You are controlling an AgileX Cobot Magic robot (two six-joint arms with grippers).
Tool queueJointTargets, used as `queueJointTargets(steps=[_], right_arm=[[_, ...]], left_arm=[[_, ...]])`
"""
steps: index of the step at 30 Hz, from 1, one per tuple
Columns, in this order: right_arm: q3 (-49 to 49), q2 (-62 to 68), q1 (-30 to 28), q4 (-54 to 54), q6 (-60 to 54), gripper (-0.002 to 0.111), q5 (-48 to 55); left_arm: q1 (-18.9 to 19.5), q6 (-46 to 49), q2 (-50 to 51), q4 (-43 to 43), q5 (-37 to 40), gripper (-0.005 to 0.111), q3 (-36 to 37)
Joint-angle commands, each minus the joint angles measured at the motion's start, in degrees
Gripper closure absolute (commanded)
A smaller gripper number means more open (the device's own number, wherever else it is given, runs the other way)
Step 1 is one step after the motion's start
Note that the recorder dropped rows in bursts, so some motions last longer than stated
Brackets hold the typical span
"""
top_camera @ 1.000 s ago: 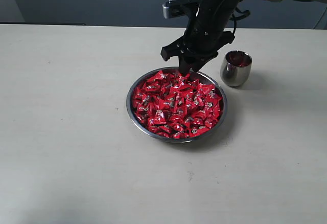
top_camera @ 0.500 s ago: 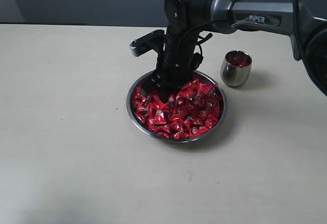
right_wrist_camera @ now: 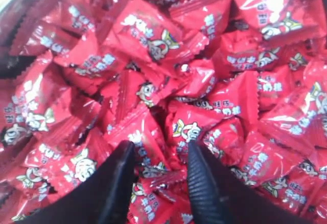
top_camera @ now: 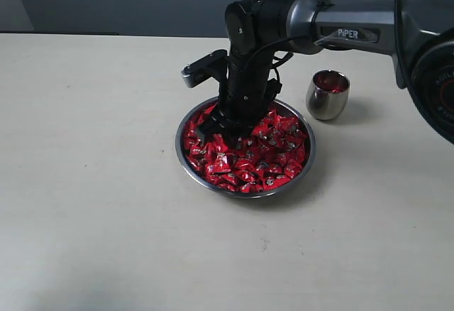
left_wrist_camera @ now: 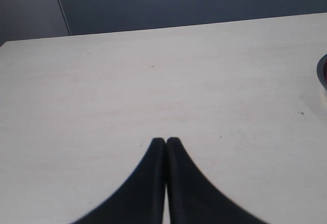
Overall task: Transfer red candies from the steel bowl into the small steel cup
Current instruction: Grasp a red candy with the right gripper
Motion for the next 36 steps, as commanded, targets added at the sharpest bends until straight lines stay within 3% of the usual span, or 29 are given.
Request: queueJointTargets(steps=[1, 10, 18, 36], right_arm=[[0.3, 1.0, -0.1, 0.4, -0.3, 0.073, -0.3], [0.3, 2.0, -0.1, 0.2, -0.3, 0.076, -0.3], [0.3, 2.0, -0.1, 0.2, -0.3, 0.108, -0.4], [0.3, -2.3, -0.1, -1.1, -0.3, 0.109, 0.4]], left_arm=[[0.0, -0.3, -0.3, 0.1, -0.4, 0.106, -0.5], [0.0, -0.3, -0.3, 0.1, -0.4, 0.106, -0.5], [0.0, -0.3, -0.3, 0.1, -0.4, 0.106, -0.5], [0.0, -0.3, -0.3, 0.1, -0.4, 0.106, -0.5]])
